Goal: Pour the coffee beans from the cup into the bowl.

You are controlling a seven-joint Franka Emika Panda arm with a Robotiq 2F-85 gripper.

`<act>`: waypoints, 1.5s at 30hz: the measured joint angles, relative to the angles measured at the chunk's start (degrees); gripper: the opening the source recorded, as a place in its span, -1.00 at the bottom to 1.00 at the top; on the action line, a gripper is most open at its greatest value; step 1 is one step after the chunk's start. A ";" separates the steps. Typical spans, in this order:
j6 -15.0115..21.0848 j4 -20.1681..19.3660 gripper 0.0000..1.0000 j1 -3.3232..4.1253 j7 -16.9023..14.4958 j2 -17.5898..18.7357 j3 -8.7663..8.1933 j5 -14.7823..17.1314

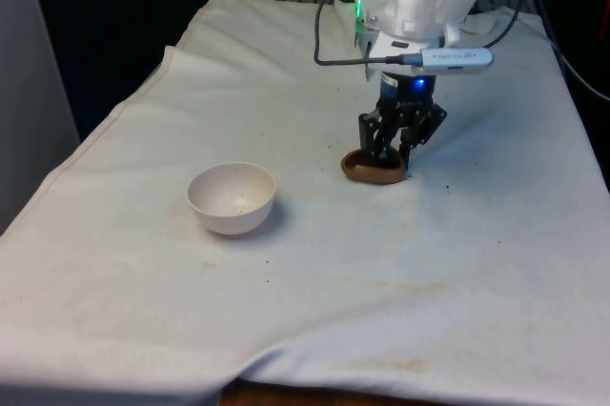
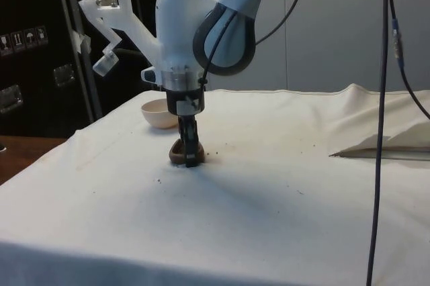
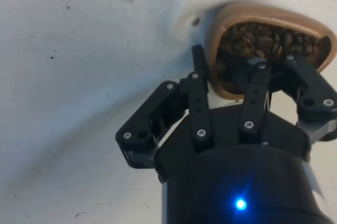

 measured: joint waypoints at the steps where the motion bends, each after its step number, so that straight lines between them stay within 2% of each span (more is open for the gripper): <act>1: 0.00 0.00 -0.93 0.00 0.00 0.00 0.00 0.00; 15: 0.00 0.11 -0.93 0.00 0.00 -0.11 0.00 0.00; 22: -1.95 -0.34 -0.93 0.00 0.00 -2.86 0.11 0.00; 29: -2.29 -0.69 -0.93 0.00 0.00 -4.07 0.11 0.00; 36: -4.98 -0.06 -0.93 0.00 -0.06 -6.13 0.06 0.00; 45: -9.40 3.67 -0.93 -0.40 -0.63 -6.42 -0.23 0.00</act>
